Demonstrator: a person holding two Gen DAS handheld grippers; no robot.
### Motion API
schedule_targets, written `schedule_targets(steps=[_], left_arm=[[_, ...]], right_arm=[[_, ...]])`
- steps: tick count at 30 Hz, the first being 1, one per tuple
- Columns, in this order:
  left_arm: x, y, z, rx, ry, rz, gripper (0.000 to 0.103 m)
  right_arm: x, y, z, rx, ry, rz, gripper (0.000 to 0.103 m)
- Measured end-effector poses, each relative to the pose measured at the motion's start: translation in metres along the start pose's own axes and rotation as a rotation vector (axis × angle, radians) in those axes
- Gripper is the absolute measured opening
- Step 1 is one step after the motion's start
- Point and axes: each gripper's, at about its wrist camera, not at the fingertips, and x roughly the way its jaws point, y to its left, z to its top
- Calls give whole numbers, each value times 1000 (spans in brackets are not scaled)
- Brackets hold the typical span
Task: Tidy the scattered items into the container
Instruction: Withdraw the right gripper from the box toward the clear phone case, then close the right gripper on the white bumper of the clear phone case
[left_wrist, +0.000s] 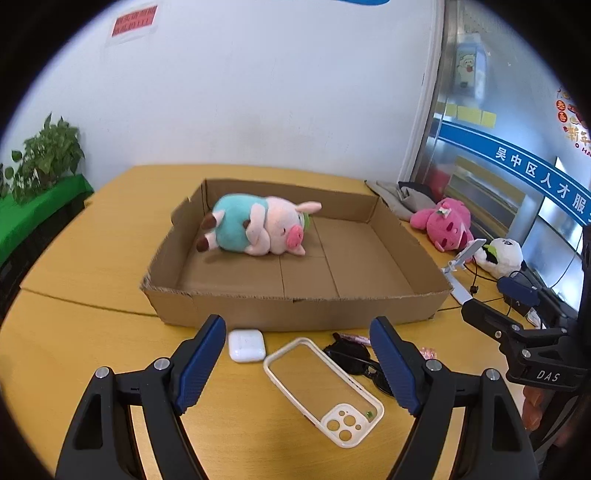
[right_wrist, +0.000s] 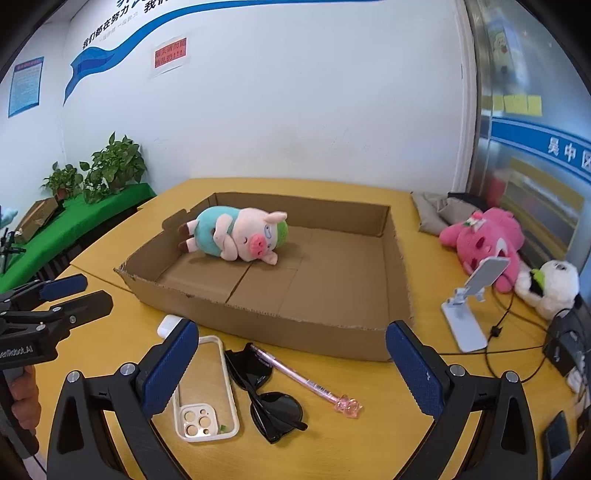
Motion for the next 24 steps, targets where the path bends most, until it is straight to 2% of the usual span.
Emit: schedule_targets(steps=[3, 7, 9, 14, 19, 21, 23, 24], left_arm=[[25, -1, -10, -32, 87, -17, 81], [62, 0, -26, -69, 207, -2, 80], [80, 3, -32, -95, 262, 11, 79], [103, 17, -37, -162, 317, 20, 77], [114, 28, -42, -186, 351, 21, 61], [116, 34, -47, -194, 362, 8, 49], [115, 37, -46, -176, 349, -4, 44], [117, 38, -46, -170, 352, -10, 36]], right_arm=[[16, -15, -20, 21, 55, 78, 103], [42, -28, -54, 60, 170, 192, 103], [50, -26, -64, 61, 205, 209, 101], [68, -4, -80, 43, 268, 279, 92], [78, 21, -89, 6, 307, 282, 78], [83, 28, -93, 7, 324, 282, 71], [88, 33, -97, 11, 339, 259, 62], [89, 36, -99, 2, 338, 241, 57]])
